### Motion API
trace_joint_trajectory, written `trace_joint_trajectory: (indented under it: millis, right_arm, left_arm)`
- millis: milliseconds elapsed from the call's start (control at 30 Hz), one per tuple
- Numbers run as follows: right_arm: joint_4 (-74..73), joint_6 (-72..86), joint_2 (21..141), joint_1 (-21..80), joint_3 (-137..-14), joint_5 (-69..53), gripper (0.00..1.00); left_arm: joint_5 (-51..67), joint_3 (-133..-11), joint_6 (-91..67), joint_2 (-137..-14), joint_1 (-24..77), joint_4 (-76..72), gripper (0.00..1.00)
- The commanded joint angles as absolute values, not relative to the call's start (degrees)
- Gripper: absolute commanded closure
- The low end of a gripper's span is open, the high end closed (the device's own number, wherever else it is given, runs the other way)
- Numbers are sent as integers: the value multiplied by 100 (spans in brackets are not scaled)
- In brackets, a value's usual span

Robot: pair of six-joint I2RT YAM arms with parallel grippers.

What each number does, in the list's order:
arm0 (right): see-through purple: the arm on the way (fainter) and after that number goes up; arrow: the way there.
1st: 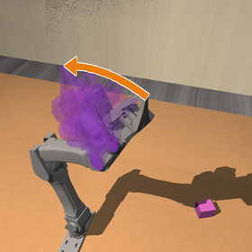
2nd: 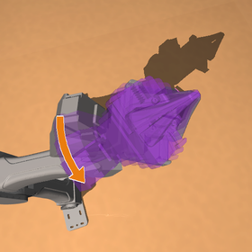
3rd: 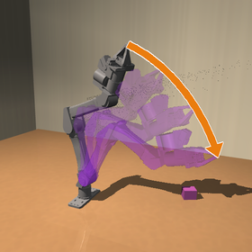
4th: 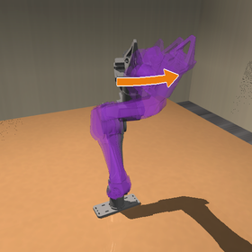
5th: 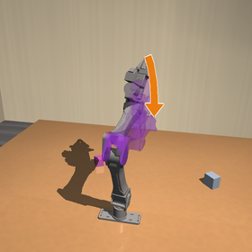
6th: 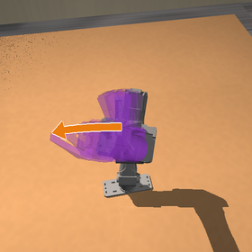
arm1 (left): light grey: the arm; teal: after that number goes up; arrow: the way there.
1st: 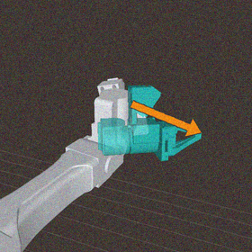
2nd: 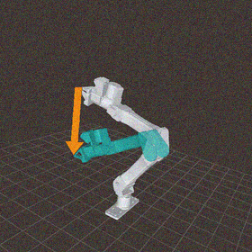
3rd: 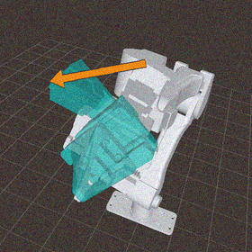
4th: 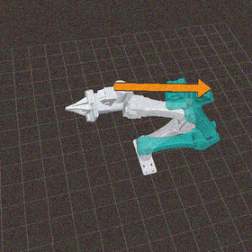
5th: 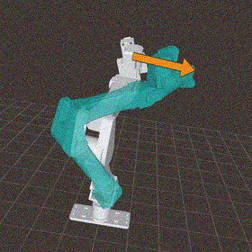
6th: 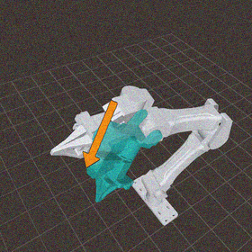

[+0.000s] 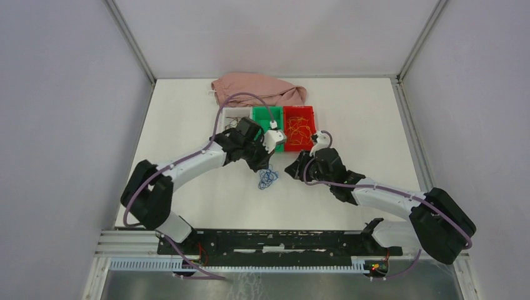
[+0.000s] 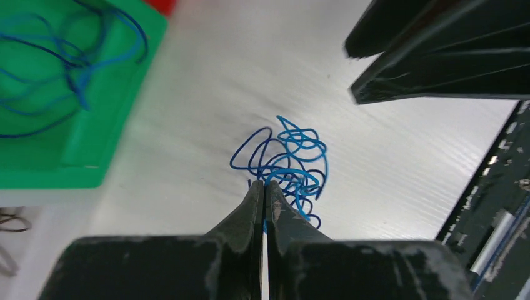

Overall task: Untangle the cables
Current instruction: Untie the cable.

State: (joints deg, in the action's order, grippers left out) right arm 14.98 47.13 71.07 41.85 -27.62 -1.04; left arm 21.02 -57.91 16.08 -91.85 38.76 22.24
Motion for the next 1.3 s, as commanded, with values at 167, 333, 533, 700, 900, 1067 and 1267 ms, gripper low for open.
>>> trace_joint_trajectory:
  millis: [167,333,533,700,900,1067,1267]
  right_arm:
    - [2246,4688,6869,4149,-3079,-765,46]
    - [2364,4500,6420,4238,-3297,-930,38]
    - [2106,4024,6029,4539,-3685,-805,35]
    - [1902,3999,6034,4664,-3949,-784,35]
    - [2264,4440,6064,4668,-3885,-747,38]
    - [2637,4679,6228,4667,-3942,-1169,38]
    - [2919,4944,6552,4665,-4069,-1556,38]
  left_arm:
    - [2060,-7129,2115,-7916,3919,3846,97]
    - [1470,-7486,2161,-7782,3946,4174,97]
    - [1147,-7412,2309,-7414,4129,4171,97]
    - [1308,-7124,2555,-6821,4265,3915,97]
    - [1430,-6764,3214,-6161,4375,3747,97]
    - [1707,-6136,4068,-5291,4391,3151,97]
    - [1924,-5884,4119,-5028,4407,2444,97]
